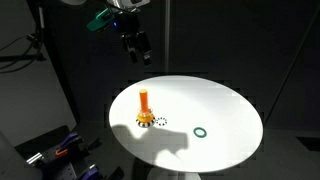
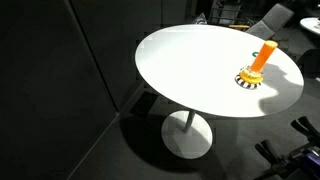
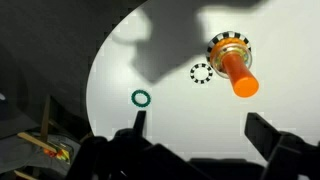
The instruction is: Slide the ring holder forward on the table, pick up the black and white ring and put it on the ring holder
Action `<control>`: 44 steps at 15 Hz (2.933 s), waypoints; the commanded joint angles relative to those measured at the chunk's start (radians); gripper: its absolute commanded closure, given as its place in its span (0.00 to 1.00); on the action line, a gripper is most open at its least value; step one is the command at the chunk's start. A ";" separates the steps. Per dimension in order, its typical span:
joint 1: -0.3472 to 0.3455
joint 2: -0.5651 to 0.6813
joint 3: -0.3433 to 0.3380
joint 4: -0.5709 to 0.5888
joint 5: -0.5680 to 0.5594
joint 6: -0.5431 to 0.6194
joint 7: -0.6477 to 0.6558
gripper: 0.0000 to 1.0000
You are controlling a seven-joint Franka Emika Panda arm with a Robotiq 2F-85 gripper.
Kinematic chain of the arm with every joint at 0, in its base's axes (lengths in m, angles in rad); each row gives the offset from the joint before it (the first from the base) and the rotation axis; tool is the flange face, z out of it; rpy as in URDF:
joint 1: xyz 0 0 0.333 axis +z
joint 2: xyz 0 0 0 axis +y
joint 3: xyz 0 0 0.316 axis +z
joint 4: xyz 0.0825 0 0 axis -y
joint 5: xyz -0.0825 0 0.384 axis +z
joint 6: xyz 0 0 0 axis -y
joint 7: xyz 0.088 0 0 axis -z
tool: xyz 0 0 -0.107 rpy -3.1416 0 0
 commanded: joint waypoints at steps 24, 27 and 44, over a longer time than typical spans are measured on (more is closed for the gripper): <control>0.003 0.351 -0.096 -0.007 0.022 0.050 -0.030 0.00; 0.005 0.402 -0.104 -0.007 0.051 0.116 -0.065 0.00; -0.004 0.586 -0.106 0.012 0.139 0.253 -0.113 0.00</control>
